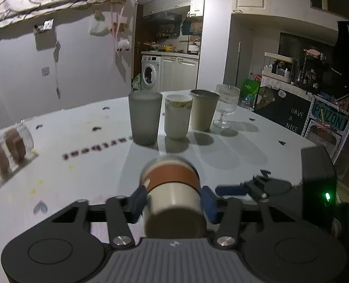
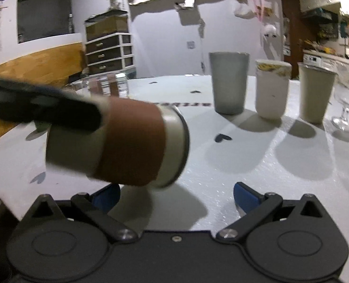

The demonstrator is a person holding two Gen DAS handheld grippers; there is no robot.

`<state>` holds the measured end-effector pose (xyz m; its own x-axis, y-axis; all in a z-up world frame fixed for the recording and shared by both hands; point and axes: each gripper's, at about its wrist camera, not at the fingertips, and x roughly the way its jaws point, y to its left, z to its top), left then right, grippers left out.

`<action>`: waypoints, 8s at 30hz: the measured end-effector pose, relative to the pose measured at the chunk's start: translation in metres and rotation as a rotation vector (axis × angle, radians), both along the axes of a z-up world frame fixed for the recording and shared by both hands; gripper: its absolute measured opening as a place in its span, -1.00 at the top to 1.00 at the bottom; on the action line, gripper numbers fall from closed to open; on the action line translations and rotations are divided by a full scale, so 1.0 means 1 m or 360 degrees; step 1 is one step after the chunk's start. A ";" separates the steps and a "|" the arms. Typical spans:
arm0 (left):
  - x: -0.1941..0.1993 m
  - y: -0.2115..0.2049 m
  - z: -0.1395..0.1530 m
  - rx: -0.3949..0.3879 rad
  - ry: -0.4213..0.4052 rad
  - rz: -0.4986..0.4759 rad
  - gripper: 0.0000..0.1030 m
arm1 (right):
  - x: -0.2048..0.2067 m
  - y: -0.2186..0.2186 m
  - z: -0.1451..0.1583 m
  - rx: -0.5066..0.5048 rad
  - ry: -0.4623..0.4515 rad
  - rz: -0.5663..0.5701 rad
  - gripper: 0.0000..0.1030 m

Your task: Flip cup upright

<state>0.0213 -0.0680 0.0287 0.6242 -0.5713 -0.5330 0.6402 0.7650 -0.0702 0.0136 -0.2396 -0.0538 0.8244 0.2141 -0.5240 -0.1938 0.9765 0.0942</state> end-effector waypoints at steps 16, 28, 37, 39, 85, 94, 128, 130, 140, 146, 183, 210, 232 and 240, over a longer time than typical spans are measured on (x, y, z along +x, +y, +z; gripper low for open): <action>-0.002 0.023 -0.022 -0.0113 0.0031 0.0145 0.11 | -0.005 -0.028 0.017 0.0103 -0.0028 -0.0130 -1.00; 0.001 0.025 -0.037 -0.0128 0.0085 0.0145 0.11 | 0.062 -0.045 0.034 0.0930 0.0427 -0.0044 -0.94; -0.001 0.026 -0.041 -0.0125 0.0080 0.0120 0.11 | 0.113 -0.027 0.013 0.1128 0.0835 -0.0073 -0.85; -0.001 0.026 -0.041 -0.0125 0.0080 0.0116 0.11 | 0.117 -0.026 0.012 0.1154 0.0850 -0.0067 -0.80; 0.004 0.007 -0.063 -0.0092 -0.0014 0.0333 -0.23 | 0.090 -0.207 0.054 -0.0138 -0.0398 -0.1028 -0.53; 0.004 0.006 -0.062 -0.0099 -0.0035 0.0344 -0.37 | 0.084 -0.199 0.044 -0.0188 -0.0379 -0.1011 -0.54; 0.008 -0.016 -0.035 -0.0145 -0.0181 0.0421 -0.73 | -0.053 -0.106 0.043 0.0004 -0.0414 -0.0939 -0.90; 0.007 -0.017 -0.035 -0.0142 -0.0193 0.0427 -0.82 | -0.056 -0.103 0.039 -0.0013 -0.0396 -0.0914 -0.96; 0.002 -0.025 -0.044 -0.0100 -0.0207 0.0456 -1.00 | -0.060 -0.089 0.031 -0.0093 -0.0356 -0.0835 -1.00; 0.002 -0.026 -0.046 -0.0069 -0.0211 0.0514 -1.00 | -0.065 -0.084 0.032 -0.0136 -0.0367 -0.0818 -1.00; 0.001 -0.025 -0.048 -0.0050 -0.0214 0.0549 -1.00 | -0.066 -0.079 0.034 -0.0161 -0.0362 -0.0789 -1.00; 0.001 -0.026 -0.048 -0.0048 -0.0215 0.0549 -1.00 | -0.066 -0.078 0.033 -0.0161 -0.0361 -0.0786 -1.00; 0.000 -0.026 -0.048 -0.0047 -0.0216 0.0549 -1.00 | -0.066 -0.078 0.034 -0.0160 -0.0360 -0.0785 -1.00; 0.000 -0.026 -0.048 -0.0047 -0.0214 0.0549 -1.00 | -0.066 -0.078 0.034 -0.0160 -0.0358 -0.0786 -1.00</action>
